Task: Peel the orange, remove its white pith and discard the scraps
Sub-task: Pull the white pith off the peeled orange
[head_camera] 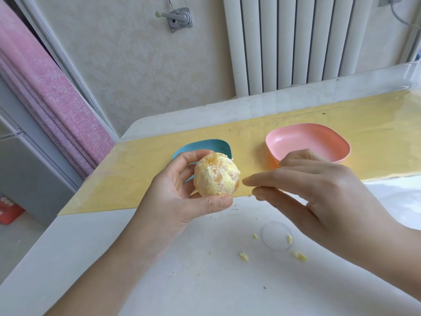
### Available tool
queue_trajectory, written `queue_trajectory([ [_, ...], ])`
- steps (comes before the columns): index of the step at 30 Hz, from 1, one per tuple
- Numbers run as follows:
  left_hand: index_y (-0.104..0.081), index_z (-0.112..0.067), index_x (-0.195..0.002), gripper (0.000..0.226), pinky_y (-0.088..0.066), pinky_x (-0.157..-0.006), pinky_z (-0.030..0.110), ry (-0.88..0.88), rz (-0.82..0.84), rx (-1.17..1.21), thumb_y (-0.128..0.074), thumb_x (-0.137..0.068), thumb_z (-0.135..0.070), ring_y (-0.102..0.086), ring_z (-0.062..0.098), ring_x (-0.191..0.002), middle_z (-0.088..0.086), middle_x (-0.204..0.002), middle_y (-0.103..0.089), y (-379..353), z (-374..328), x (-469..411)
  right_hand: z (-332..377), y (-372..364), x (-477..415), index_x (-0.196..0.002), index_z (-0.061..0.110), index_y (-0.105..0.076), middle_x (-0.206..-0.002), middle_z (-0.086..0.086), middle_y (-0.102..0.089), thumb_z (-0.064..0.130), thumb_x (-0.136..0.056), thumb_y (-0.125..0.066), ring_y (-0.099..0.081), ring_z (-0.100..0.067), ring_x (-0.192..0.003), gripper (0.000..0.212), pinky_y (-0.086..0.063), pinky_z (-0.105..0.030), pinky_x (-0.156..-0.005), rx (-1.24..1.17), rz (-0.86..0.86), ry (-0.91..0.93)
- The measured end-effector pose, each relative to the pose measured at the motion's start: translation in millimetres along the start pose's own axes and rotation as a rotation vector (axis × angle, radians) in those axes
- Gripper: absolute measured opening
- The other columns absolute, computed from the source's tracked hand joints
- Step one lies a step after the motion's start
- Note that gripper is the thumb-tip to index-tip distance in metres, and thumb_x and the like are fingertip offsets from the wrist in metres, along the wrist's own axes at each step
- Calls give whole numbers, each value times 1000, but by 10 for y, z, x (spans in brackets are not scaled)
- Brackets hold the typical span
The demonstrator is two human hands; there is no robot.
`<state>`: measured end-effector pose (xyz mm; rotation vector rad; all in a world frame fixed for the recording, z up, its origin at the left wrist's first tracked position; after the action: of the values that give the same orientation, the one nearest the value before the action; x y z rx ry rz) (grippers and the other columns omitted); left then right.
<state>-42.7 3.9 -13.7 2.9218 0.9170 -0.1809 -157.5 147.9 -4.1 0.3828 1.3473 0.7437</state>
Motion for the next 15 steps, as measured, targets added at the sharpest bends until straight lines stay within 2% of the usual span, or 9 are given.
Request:
queue_trajectory([
  [3,-62,-22,-108,69,-51,-71,17,24,14,-24,-84,-43,-16,-67,13,-92,-1,-103,-70,-31,33,13,21,51,-8,-85,18,-71,-76,11,-58,31,-85,-62,-52,-12,-69,16,-42,-28,-69,-24,-42,-13],
  [6,-67,-24,-108,66,-50,-73,15,28,65,-66,-85,-44,-18,-67,12,-95,-2,-103,-71,-96,48,36,38,46,-9,-100,20,-70,-90,6,-57,36,-85,-64,-51,-9,-78,24,-39,-13,-72,-48,-31,-48],
  [9,-70,-29,-107,62,-51,-74,15,13,108,-100,-85,-47,-18,-67,10,-96,-2,-104,-72,-158,40,69,45,12,0,-105,18,-71,-93,7,-54,34,-85,-65,-50,-6,-79,27,-34,-4,-76,-72,-14,-42],
  [12,-70,-35,-107,65,-52,-76,18,-15,80,-145,-87,-45,-23,-67,15,-97,-2,-103,-73,-165,35,87,67,27,9,-102,15,-72,-90,8,-56,29,-84,-67,-52,-5,-79,24,-34,-2,-77,-43,-42,-15],
  [15,-70,-41,-105,66,-52,-79,20,-59,29,-190,-88,-42,-29,-68,17,-97,-3,-104,-72,-160,17,102,111,46,25,-100,12,-74,-87,0,-63,26,-84,-66,-52,-8,-76,22,-36,-8,-73,36,-89,18],
])
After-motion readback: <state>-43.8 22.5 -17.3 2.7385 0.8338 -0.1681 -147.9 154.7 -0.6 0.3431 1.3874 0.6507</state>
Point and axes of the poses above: each hand's wrist, its own x-axis away from the middle knuckle, its own y-axis out of the back of the hand, z = x × y, the point moved 5 cm from there along -x, towards the middle knuckle
